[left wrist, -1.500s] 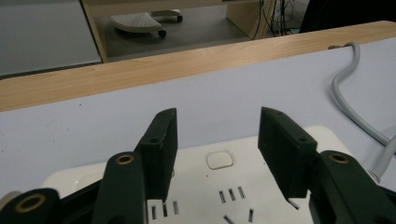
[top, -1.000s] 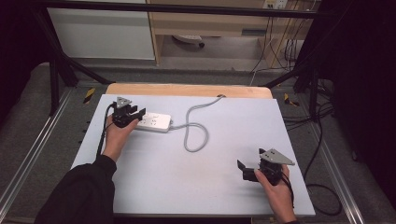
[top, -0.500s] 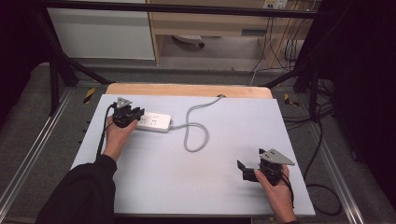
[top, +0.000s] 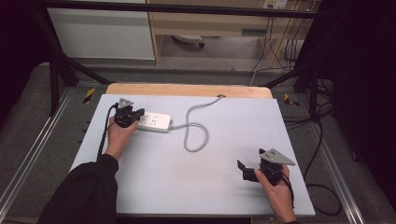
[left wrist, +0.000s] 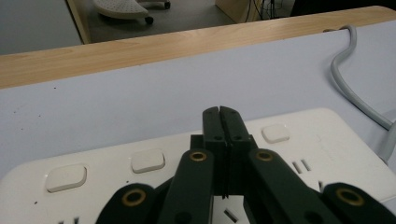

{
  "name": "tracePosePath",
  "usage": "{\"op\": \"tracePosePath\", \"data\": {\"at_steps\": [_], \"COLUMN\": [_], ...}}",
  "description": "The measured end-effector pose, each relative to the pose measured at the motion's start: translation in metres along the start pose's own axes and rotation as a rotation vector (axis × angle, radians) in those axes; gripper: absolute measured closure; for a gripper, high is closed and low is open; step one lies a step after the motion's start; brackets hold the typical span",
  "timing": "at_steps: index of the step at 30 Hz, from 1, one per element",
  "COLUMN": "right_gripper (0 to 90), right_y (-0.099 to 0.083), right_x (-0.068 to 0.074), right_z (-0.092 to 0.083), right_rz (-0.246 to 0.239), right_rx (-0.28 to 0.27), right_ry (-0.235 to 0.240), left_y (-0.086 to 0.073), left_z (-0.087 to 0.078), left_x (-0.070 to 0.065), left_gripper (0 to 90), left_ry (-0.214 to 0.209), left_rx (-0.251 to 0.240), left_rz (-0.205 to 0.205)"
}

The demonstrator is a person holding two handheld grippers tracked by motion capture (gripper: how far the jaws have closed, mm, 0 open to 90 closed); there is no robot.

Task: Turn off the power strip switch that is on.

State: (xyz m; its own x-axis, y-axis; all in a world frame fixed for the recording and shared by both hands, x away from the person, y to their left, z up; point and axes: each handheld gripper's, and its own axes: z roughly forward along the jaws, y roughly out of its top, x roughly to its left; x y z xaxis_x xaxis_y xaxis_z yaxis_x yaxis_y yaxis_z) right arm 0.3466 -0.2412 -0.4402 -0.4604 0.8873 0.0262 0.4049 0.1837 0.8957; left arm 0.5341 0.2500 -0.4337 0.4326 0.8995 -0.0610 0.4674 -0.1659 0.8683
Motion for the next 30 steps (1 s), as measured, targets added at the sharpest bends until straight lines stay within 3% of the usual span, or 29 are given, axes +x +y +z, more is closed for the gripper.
{"op": "tracePosePath", "data": {"at_steps": [15, 30], "right_gripper": [2.3, 2.4], "right_y": [0.000, 0.000], "right_x": [0.000, -0.001], "right_z": [-0.002, -0.002], "right_rz": [0.004, 0.004], "right_rx": [-0.004, -0.004], "right_ry": [0.000, 0.000], "left_y": [0.004, 0.000], "left_z": [0.007, 0.013], "left_x": [-0.004, -0.001], "left_gripper": [90.0, 90.0], "left_ry": [0.001, 0.007], "left_rx": [0.024, 0.041], "left_rz": [0.027, 0.026]}}
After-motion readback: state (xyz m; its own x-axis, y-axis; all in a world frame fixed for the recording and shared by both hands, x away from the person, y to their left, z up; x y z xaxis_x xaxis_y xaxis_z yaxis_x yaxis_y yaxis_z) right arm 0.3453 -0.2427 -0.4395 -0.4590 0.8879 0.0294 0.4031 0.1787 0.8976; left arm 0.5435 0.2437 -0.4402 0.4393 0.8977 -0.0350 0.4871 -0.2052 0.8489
